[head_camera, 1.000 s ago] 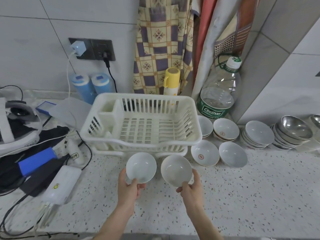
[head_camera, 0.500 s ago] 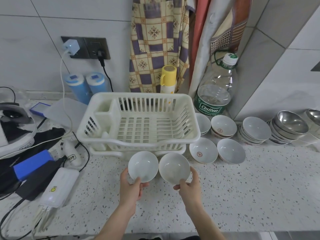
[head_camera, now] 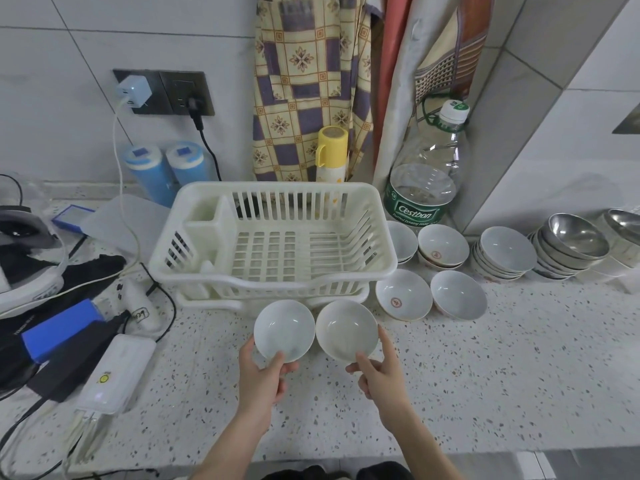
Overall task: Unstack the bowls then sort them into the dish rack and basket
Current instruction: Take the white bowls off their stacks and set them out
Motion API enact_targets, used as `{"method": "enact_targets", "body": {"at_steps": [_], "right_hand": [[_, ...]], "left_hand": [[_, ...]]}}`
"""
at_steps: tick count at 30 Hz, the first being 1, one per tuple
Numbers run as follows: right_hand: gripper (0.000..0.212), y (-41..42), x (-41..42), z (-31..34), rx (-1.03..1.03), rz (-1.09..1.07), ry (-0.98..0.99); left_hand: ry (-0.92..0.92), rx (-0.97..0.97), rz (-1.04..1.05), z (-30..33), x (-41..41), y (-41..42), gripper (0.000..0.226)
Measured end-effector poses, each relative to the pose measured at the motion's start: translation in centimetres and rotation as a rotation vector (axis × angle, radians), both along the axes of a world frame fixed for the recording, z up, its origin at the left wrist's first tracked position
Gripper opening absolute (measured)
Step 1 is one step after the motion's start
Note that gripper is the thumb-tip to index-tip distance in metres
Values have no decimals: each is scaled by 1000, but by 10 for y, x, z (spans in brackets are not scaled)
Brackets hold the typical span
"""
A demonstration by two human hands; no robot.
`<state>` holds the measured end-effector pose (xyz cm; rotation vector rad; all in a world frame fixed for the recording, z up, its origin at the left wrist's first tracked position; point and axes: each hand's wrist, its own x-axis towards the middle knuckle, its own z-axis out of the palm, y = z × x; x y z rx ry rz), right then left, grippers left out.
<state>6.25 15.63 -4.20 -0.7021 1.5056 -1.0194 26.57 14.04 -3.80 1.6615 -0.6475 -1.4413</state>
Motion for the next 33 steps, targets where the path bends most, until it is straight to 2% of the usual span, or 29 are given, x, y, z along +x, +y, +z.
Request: {"method": "enact_targets", "body": {"at_steps": [15, 22, 25, 29, 31, 33], "right_hand": [[68, -1, 2, 6, 29, 9, 20], [79, -2, -9, 12, 82, 60, 94], [70, -2, -21, 16, 92, 19, 128], [37, -3, -50, 27, 75, -54, 157], [25, -5, -71, 35, 50, -79, 180], [17, -10, -96, 43, 28, -108, 195]], "left_hand": [[-33, 19, -10, -5, 4, 1, 56], [-98, -29, 46, 0, 3, 2, 63], [-147, -114, 83, 8, -4, 7, 44], [-145, -199, 57, 20, -32, 14, 13], [-107, -222, 4, 27, -58, 14, 8], [-71, -230, -51, 34, -87, 10, 13]]}}
